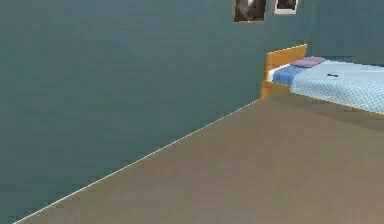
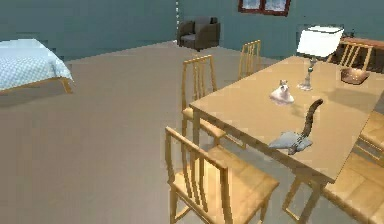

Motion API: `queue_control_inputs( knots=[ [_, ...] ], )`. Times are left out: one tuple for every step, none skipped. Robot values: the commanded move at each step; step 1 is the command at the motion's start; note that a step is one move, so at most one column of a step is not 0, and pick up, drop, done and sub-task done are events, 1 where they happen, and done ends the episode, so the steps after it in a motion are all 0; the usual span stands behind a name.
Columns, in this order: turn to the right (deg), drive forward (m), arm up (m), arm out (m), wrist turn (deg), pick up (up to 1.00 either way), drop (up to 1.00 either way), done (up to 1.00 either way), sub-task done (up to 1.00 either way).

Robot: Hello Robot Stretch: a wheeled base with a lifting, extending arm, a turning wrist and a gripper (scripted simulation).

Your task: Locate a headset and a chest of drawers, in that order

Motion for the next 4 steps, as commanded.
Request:
queue_control_inputs(
  knots=[
    [45.0,0.0,0.0,0.0,0.0,0.0,0.0,0.0,0.0],
    [0.0,0.9,0.0,0.0,0.0,0.0,0.0,0.0,0.0],
    [45.0,0.0,0.0,0.0,0.0,0.0,0.0,0.0,0.0],
    [3.0,0.0,0.0,0.0,0.0,0.0,0.0,0.0,0.0]
  ],
)
